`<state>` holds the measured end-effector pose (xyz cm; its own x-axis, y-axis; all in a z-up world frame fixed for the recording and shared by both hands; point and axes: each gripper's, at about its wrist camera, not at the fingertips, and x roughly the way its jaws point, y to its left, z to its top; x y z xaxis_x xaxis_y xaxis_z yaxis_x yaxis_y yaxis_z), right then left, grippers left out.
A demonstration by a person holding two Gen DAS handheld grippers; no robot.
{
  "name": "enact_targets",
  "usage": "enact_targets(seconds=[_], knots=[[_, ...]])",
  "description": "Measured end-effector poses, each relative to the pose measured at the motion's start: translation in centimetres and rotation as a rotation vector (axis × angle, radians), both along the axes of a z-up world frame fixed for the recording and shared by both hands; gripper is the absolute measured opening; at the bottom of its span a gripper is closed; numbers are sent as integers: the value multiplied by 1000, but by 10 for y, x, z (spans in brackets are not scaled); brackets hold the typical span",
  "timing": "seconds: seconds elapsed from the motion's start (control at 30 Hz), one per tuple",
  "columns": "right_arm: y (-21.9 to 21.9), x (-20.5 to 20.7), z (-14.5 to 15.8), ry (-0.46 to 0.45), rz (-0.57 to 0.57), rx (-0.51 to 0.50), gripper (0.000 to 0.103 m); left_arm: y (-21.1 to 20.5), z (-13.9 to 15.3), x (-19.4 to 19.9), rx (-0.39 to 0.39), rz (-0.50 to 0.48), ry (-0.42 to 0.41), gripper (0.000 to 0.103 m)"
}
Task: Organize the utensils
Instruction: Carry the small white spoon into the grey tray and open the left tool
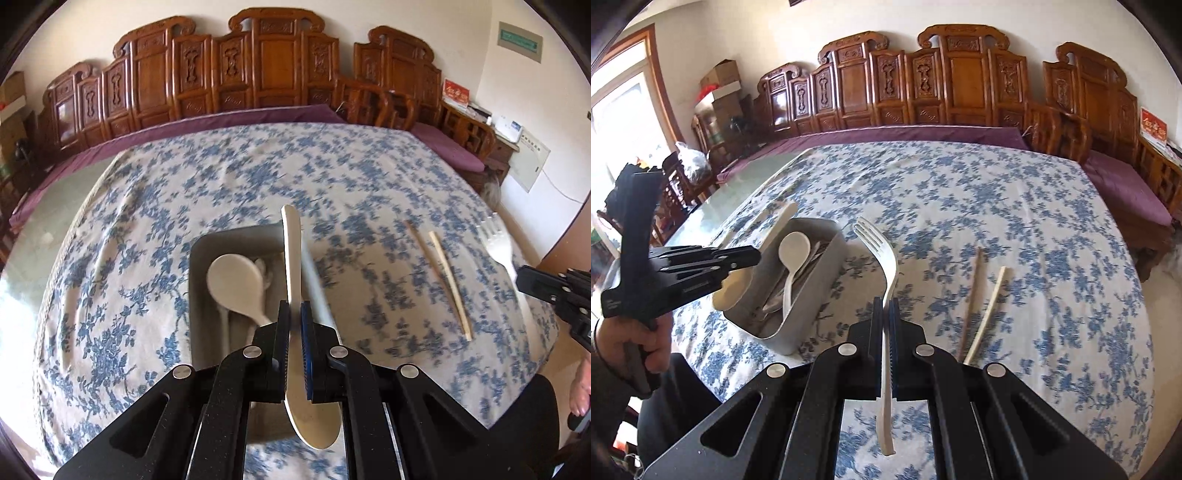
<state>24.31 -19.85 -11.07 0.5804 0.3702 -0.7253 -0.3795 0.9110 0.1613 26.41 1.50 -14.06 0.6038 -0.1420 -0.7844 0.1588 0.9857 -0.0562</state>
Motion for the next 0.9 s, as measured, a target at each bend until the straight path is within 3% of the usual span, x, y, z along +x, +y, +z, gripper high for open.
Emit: enact_targets(seconds=[0.47, 0.63, 0.9], knots=[[47, 15, -13, 28, 45, 1, 4, 36, -55, 25, -6, 54, 106, 5], [68, 21, -12, 32, 77, 0, 4, 44, -56, 26, -22, 61, 111, 6], [105, 33, -13, 39, 116, 16, 4, 63, -31, 11, -39, 69, 66, 7]])
